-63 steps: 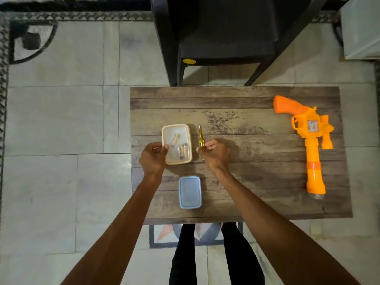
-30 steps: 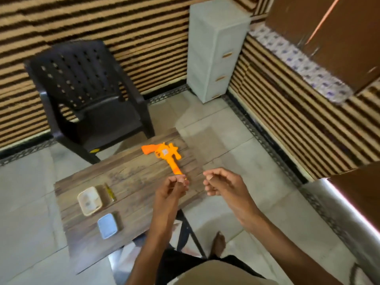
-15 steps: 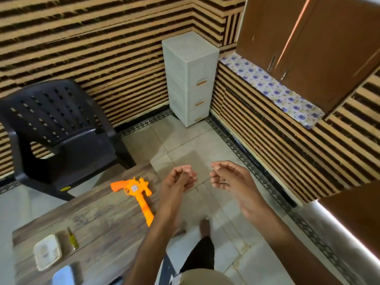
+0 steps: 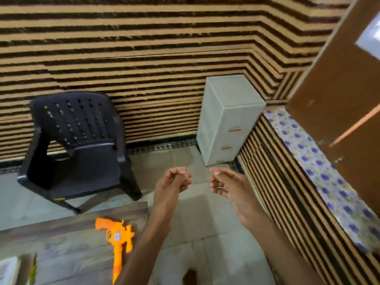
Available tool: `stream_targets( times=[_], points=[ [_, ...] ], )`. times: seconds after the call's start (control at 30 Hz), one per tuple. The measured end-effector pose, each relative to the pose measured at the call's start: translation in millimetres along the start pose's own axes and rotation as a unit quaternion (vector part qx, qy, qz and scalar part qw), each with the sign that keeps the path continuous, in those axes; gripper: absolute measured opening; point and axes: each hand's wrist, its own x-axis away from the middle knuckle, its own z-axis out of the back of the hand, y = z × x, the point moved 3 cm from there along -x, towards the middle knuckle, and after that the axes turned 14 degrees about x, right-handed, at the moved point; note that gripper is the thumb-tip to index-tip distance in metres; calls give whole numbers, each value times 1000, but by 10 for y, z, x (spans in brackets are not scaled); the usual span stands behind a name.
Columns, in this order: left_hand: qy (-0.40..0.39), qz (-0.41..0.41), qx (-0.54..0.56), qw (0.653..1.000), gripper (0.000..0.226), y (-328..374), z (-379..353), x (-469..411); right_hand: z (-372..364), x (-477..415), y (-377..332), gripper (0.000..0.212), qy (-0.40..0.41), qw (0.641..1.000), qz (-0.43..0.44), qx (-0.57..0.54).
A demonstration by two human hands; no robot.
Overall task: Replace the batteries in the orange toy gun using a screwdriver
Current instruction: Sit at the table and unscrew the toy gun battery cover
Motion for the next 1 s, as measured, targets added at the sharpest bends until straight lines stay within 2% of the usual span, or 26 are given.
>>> stream_targets(
  times=[0.2, 0.43, 0.67, 0.77, 1.0],
  points=[
    [73, -78, 13, 994, 17, 322, -224, -648, -87, -1067, -436, 17, -104, 994, 29, 35],
    [203, -154, 38, 966, 16, 475, -391, -1304, -290, -2163, -829, 19, -247, 960, 65, 113],
    [380, -228, 106, 890, 12, 523, -511, -1661, -810, -2891, -1333, 17, -408, 895, 47, 172],
    [416, -245, 109, 869, 12, 607, -485, -1686, -1072, -3028, -1426, 16, -450, 873, 64, 179],
    [526, -313, 115, 783, 21, 927, -26, -1634, -2080, -3198, -1469, 13, -556, 802, 78, 203]
  ],
)
